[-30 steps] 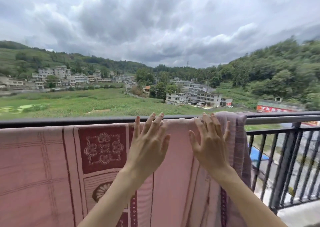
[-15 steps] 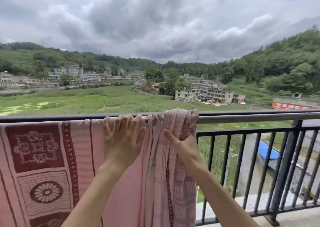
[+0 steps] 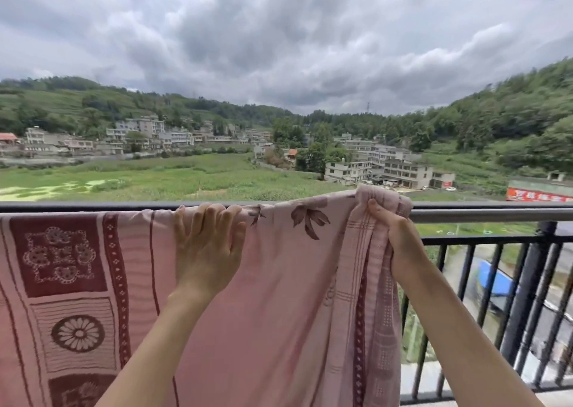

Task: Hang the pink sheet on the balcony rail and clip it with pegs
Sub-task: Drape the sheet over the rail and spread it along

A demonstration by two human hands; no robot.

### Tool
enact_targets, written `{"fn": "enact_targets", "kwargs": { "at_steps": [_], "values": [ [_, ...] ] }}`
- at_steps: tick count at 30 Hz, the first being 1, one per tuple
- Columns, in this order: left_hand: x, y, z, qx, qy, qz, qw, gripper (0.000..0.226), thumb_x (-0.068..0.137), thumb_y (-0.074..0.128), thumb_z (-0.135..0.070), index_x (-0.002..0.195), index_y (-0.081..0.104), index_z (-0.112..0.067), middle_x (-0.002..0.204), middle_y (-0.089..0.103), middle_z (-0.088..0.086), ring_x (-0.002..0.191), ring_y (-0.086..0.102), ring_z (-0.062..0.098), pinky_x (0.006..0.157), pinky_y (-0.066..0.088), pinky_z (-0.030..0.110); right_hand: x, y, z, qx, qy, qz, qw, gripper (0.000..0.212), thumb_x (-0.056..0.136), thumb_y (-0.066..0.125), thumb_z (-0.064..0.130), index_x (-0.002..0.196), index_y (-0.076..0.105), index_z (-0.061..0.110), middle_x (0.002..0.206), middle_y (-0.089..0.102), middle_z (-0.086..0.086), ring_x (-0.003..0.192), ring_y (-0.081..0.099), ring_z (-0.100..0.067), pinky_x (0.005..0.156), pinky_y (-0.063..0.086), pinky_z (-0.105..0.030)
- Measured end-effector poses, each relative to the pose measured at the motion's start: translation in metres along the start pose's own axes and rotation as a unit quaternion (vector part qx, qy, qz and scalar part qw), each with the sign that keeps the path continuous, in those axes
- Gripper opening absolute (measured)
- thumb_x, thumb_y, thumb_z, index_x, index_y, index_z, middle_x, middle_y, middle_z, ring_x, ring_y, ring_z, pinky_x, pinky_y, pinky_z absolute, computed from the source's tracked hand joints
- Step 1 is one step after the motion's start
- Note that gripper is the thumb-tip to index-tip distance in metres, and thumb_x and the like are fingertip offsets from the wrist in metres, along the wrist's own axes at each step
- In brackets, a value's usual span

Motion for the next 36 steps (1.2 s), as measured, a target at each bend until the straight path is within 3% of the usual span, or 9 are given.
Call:
{"fn": "enact_targets", "kwargs": {
  "at_steps": [7,11,15,17,20,24,28,32,36],
  "values": [
    [0.002,0.001,-0.001,0.021,-0.014,0.012,1.000,0.043,0.091,0.023,-0.043,0.113,0.052,-0.020,0.105,0.053,0.008,0.107,0.041,0.026,0.100,0.025,0.055,0.003,-0.072,0.024,-0.004,-0.061,-0.116,0.991,0.021,0.087,0.054,-0.001,0.069,0.064,0.006,0.050,0.066,0.004,0.050,0.064,-0.008,0.047,0.050,-0.016],
    [0.002,-0.002,0.000,0.019,-0.013,0.007,1.000,0.044,0.090,0.024,-0.042,0.113,0.053,-0.018,0.106,0.054,0.009,0.106,0.039,0.025,0.099,0.023,0.054,0.011,-0.079,0.026,-0.053,-0.071,-0.152,0.984,0.020,0.078,0.065,0.003,0.060,0.071,0.007,0.066,0.072,-0.009,0.069,0.068,-0.019,0.068,0.055,-0.029],
    [0.002,-0.004,0.001,0.004,-0.019,0.005,1.000,0.043,0.089,0.025,-0.040,0.113,0.053,-0.018,0.105,0.055,0.009,0.106,0.037,0.024,0.100,0.023,0.055,0.009,-0.107,0.029,-0.081,-0.065,-0.224,0.969,0.019,0.079,0.067,0.007,0.061,0.062,0.012,0.060,0.065,0.001,0.061,0.062,-0.011,0.055,0.049,-0.017],
    [0.002,-0.005,0.000,0.001,-0.024,0.008,1.000,0.043,0.087,0.025,-0.039,0.111,0.053,-0.018,0.105,0.054,0.008,0.107,0.037,0.024,0.101,0.022,0.057,0.006,-0.130,0.013,-0.111,-0.027,-0.258,0.959,0.014,0.077,0.072,0.017,0.076,0.065,0.005,0.080,0.067,-0.009,0.075,0.062,-0.021,0.068,0.051,-0.027],
    [0.001,-0.005,-0.005,0.005,-0.026,0.014,1.000,0.042,0.086,0.025,-0.039,0.110,0.053,-0.017,0.108,0.053,0.007,0.114,0.041,0.026,0.106,0.016,0.062,-0.002,-0.146,-0.001,-0.175,0.002,-0.286,0.942,0.049,0.076,0.075,0.029,0.111,0.058,0.000,0.106,0.065,-0.013,0.092,0.061,-0.024,0.082,0.048,-0.034],
    [-0.001,-0.002,-0.018,-0.016,-0.038,0.034,0.999,0.050,0.089,0.022,-0.042,0.122,0.051,-0.018,0.128,0.051,0.005,0.133,0.033,0.027,0.108,-0.016,0.053,-0.030,-0.110,0.052,-0.365,-0.172,-0.346,0.847,0.057,0.087,0.062,0.024,0.134,0.037,0.002,0.135,0.045,-0.017,0.123,0.043,-0.029,0.103,0.033,-0.035],
    [0.002,0.011,-0.063,-0.040,0.034,0.065,0.997,0.052,0.088,0.023,-0.040,0.130,0.047,-0.020,0.134,0.049,0.008,0.135,0.034,0.029,0.109,-0.015,0.053,-0.034,-0.015,0.057,-0.553,-0.342,-0.226,0.726,0.044,0.090,0.052,0.029,0.128,0.050,0.007,0.140,0.044,-0.017,0.134,0.034,-0.033,0.116,0.015,-0.045],
    [0.007,0.027,-0.087,-0.019,0.082,0.073,0.994,0.045,0.088,0.029,-0.038,0.126,0.049,-0.025,0.117,0.057,0.004,0.114,0.047,0.025,0.105,0.015,0.058,-0.010,0.039,0.004,-0.635,-0.319,-0.037,0.703,0.052,0.091,0.034,0.043,0.132,0.050,0.016,0.138,0.050,-0.009,0.135,0.038,-0.027,0.117,0.009,-0.043],
    [0.009,0.026,-0.079,-0.024,0.079,0.026,0.996,0.037,0.090,0.032,-0.036,0.119,0.052,-0.025,0.105,0.057,0.002,0.099,0.053,0.026,0.098,0.020,0.053,0.006,-0.006,-0.001,-0.677,-0.294,-0.044,0.673,0.051,0.094,0.027,0.043,0.137,0.041,0.020,0.138,0.049,-0.007,0.135,0.037,-0.027,0.116,0.009,-0.034]
  ]
}}
Point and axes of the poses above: each hand's wrist, its own x-axis towards the middle knuckle, its own y-axis out of the palm, z = x × y, the point moved 10 cm from there along x, towards the middle knuckle
